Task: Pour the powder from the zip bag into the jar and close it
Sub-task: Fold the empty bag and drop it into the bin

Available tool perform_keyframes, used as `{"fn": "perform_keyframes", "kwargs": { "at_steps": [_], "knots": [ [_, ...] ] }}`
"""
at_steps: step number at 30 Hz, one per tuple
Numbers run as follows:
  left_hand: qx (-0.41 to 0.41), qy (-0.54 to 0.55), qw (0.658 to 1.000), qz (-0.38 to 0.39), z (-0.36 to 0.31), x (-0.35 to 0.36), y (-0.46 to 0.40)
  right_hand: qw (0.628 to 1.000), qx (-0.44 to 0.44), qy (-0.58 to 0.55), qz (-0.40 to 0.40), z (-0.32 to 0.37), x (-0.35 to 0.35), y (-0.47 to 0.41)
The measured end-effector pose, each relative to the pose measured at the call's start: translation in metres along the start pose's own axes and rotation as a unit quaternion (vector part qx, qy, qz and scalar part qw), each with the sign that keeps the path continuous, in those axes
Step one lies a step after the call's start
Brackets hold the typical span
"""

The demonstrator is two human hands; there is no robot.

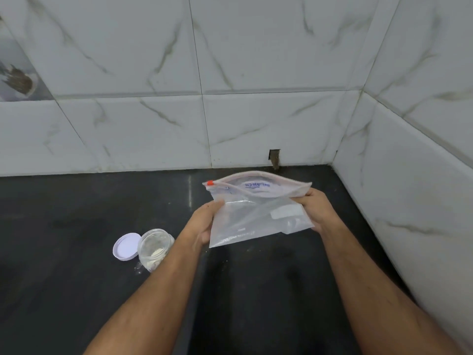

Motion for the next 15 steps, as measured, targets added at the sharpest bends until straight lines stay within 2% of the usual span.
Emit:
{"fn": "perform_keyframes", "kwargs": {
  "at_steps": [4,8,11,15],
  "knots": [
    [-0.065,-0.029,0.997,0.023,0.009,-0.011,0.009,0.999,0.009,-0.042,-0.032,-0.004,-0.001,0.023],
    [-0.138,-0.088,0.980,0.113,0.021,-0.022,0.028,0.998,-0.001,-0.058,-0.035,-0.011,0.005,0.058],
    [-0.090,-0.182,0.964,0.170,0.021,-0.026,0.047,0.999,-0.025,-0.013,-0.017,-0.017,0.012,0.091],
    [0.009,-0.232,0.953,0.196,0.016,-0.034,0.068,0.997,-0.024,-0.030,0.068,-0.029,0.011,0.149]
  ]
}}
Point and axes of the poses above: each hand's wrist, its own y-axis away from the middle knuckle, its own x-axis out of the palm, z = x × y, the point moved 5 cm from there along -y, towards the middle knuckle, and after that the axes turned 6 degrees about -y, right-handed, at the moved point
